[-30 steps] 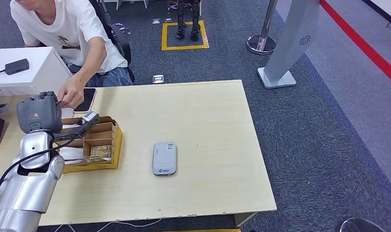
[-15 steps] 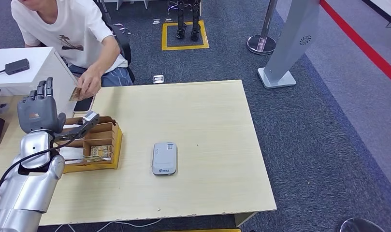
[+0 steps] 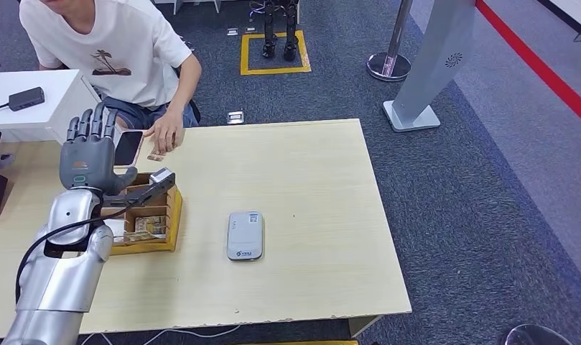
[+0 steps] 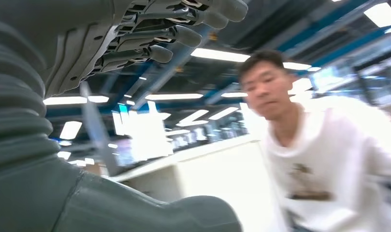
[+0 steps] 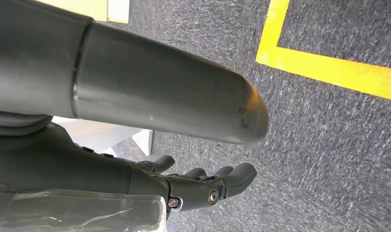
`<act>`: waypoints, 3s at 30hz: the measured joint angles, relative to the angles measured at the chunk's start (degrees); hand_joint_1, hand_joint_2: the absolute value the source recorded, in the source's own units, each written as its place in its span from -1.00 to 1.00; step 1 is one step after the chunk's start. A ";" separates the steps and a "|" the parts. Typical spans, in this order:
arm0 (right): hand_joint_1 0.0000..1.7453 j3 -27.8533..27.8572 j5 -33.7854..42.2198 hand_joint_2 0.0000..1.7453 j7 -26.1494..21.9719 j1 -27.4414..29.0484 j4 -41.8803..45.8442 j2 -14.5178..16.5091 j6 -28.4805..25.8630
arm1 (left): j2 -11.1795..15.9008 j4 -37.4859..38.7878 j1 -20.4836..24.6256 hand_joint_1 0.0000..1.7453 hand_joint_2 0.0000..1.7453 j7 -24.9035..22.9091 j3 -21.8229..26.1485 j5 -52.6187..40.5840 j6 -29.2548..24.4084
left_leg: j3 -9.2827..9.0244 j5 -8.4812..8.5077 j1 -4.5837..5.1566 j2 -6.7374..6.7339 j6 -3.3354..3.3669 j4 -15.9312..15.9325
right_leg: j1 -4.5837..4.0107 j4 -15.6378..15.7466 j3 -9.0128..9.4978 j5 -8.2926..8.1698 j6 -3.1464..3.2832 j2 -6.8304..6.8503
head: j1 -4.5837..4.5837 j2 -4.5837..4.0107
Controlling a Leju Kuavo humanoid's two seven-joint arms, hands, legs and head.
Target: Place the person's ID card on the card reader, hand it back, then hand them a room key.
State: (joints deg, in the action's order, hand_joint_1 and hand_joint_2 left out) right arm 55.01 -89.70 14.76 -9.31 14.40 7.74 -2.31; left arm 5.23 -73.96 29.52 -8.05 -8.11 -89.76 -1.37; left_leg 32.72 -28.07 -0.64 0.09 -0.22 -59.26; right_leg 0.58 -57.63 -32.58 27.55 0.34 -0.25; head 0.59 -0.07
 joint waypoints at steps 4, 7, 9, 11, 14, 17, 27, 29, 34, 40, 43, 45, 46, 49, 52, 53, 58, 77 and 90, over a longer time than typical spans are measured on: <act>-1.00 0.09 0.00 -1.00 0.16 0.06 0.00 0.00 -0.12 | -4.58 -2.57 -1.59 -1.00 1.00 5.71 0.87 1.07 2.55 | 0.00 -0.01 0.01 0.00 0.02 -0.01 | 0.02 0.01 0.00 -0.01 -0.01 -0.01 | -0.01 0.00; -1.00 0.30 0.00 -1.00 0.02 0.11 0.00 0.00 -0.16 | -7.26 -4.77 -3.30 -1.00 1.00 7.87 0.78 3.92 3.83 | 0.00 -0.02 0.00 0.00 0.02 -0.01 | 0.06 0.02 -0.01 -0.01 -0.01 -0.02 | -0.02 0.00; -1.00 0.49 0.00 -1.00 -0.16 0.12 0.00 0.00 -0.18 | -8.55 -6.25 -4.48 -1.00 1.00 8.45 0.49 5.90 4.56 | -0.01 -0.02 -0.01 -0.01 0.02 -0.01 | 0.06 0.02 -0.02 0.00 -0.01 -0.02 | -0.02 0.00; -1.00 0.63 0.00 -1.00 -0.25 0.12 0.00 0.00 -0.19 | -9.41 -7.34 -5.35 -1.00 1.00 8.64 0.24 6.93 4.92 | -0.01 -0.02 -0.01 -0.01 0.02 -0.01 | 0.06 0.02 -0.02 0.00 -0.01 -0.02 | -0.01 0.00; -1.00 0.90 0.00 -1.00 -0.28 0.13 0.00 0.00 -0.21 | -10.18 -8.42 -6.01 -1.00 1.00 8.82 0.10 7.97 5.27 | -0.02 -0.01 -0.02 -0.01 0.02 0.00 | 0.05 0.01 -0.02 -0.01 -0.01 -0.03 | -0.01 0.00; -1.00 1.34 0.07 -1.00 -0.45 0.15 0.00 0.00 -0.54 | -10.29 -9.34 -6.65 -1.00 1.00 9.12 -0.93 10.34 6.31 | -0.02 -0.01 -0.02 -0.01 0.02 0.00 | 0.05 0.01 -0.02 -0.01 -0.01 -0.02 | -0.01 0.00; -1.00 3.08 1.04 -1.00 -1.22 0.77 0.02 0.00 -1.28 | -7.88 -11.44 -11.41 -1.00 1.00 8.12 -6.90 16.61 9.94 | 0.01 -0.02 -0.01 -0.02 0.02 0.00 | 0.05 0.02 -0.01 0.00 -0.01 -0.03 | 0.00 0.00; -1.00 3.49 1.39 -1.00 -1.41 0.95 0.02 0.00 -1.51 | -6.27 -12.02 -12.78 -1.00 1.00 7.11 -7.40 17.27 11.05 | -0.01 -0.02 -0.01 -0.04 0.02 0.02 | 0.05 0.01 -0.01 0.00 0.00 -0.05 | -0.01 0.00; -1.00 4.53 1.41 -1.00 -1.70 1.83 0.02 -0.02 -1.96 | 0.16 -13.84 -18.96 -1.00 1.00 4.47 -7.84 18.72 13.49 | -0.04 -0.02 -0.06 -0.13 0.02 0.05 | 0.01 0.00 -0.03 0.02 0.02 -0.15 | 0.01 0.00; -1.00 4.88 1.14 -1.00 -1.99 1.85 0.02 -0.05 -1.97 | 7.52 -16.26 -25.14 -1.00 1.00 2.79 -6.50 18.12 15.59 | -0.01 -0.02 -0.07 -0.11 0.01 0.07 | -0.05 -0.01 -0.02 0.03 0.01 -0.12 | 0.00 0.00; -1.00 5.27 1.20 -1.00 -2.00 1.89 0.02 -0.09 -1.98 | 10.82 -18.14 -27.12 -1.00 1.00 2.61 -4.80 17.22 17.16 | -0.01 -0.02 -0.06 -0.11 0.02 0.07 | -0.05 0.00 -0.02 0.03 0.00 -0.11 | 0.00 0.00; -1.00 5.53 1.20 -1.00 -2.00 1.91 0.02 -0.11 -1.98 | 12.57 -19.41 -28.11 -1.00 1.00 2.48 -3.73 16.87 17.99 | -0.01 -0.01 -0.05 -0.09 0.02 0.06 | -0.04 0.00 -0.01 0.02 0.00 -0.09 | 0.00 0.00; -1.00 5.61 1.20 -1.00 -2.00 1.92 0.02 -0.11 -1.97 | 13.21 -19.94 -28.48 -1.00 1.00 2.39 -3.35 16.77 18.25 | -0.01 -0.01 -0.05 -0.09 0.02 0.06 | -0.04 0.00 -0.01 0.02 0.00 -0.08 | 0.00 0.00; -1.00 5.74 1.17 -1.00 -2.00 1.93 0.02 -0.11 -1.94 | 14.24 -21.08 -29.13 -1.00 1.00 1.93 -2.63 16.47 18.53 | -0.01 -0.01 -0.04 -0.08 0.02 0.05 | -0.03 0.00 0.00 0.02 0.00 -0.07 | -0.01 0.00; -1.00 5.77 1.10 -1.00 -2.09 1.92 0.02 -0.11 -1.88 | 14.35 -21.59 -29.39 -1.00 1.00 1.72 -2.40 15.93 18.37 | -0.01 -0.01 -0.03 -0.08 0.02 0.05 | -0.02 0.00 0.00 0.01 0.00 -0.07 | -0.01 0.00; -1.00 5.77 1.08 -1.00 -2.15 1.91 0.02 -0.11 -1.87 | 14.32 -21.63 -29.43 -1.00 1.00 1.72 -2.39 15.65 18.22 | -0.01 -0.01 -0.03 -0.08 0.02 0.04 | -0.02 0.00 0.00 0.01 0.00 -0.07 | -0.01 0.00; -1.00 5.77 1.04 -1.00 -2.23 1.74 0.02 -0.11 -1.85 | 13.70 -21.64 -29.37 -1.00 1.00 1.72 -2.39 14.36 17.05 | -0.02 -0.01 -0.04 -0.09 0.02 0.04 | -0.02 0.00 0.00 0.01 0.00 -0.07 | 0.00 0.00; -1.00 5.77 0.04 -1.00 -1.52 1.69 0.00 -0.09 -1.72 | 9.45 -21.40 -26.54 -1.00 1.00 1.65 -2.40 11.08 13.04 | -0.03 -0.01 -0.03 -0.07 0.02 0.03 | -0.02 0.00 0.00 -0.03 0.02 -0.06 | -0.02 0.00; -1.00 5.32 0.00 -1.00 -0.80 1.37 0.02 -0.09 -1.72 | 5.68 -19.09 -22.34 -1.00 1.00 1.62 -2.38 7.20 11.64 | -0.03 0.01 -0.04 -0.06 0.00 0.02 | -0.03 0.00 0.00 -0.04 0.02 -0.04 | -0.01 0.00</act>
State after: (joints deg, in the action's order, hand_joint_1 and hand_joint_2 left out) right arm 60.33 -89.70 13.96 -7.95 14.42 7.65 -4.02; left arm 10.92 -93.05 7.18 -6.43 -10.49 -82.55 10.27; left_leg 32.69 -28.05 -0.67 0.03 -0.22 -59.24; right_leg 0.55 -57.63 -32.58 27.51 0.36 -0.29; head 0.58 -0.07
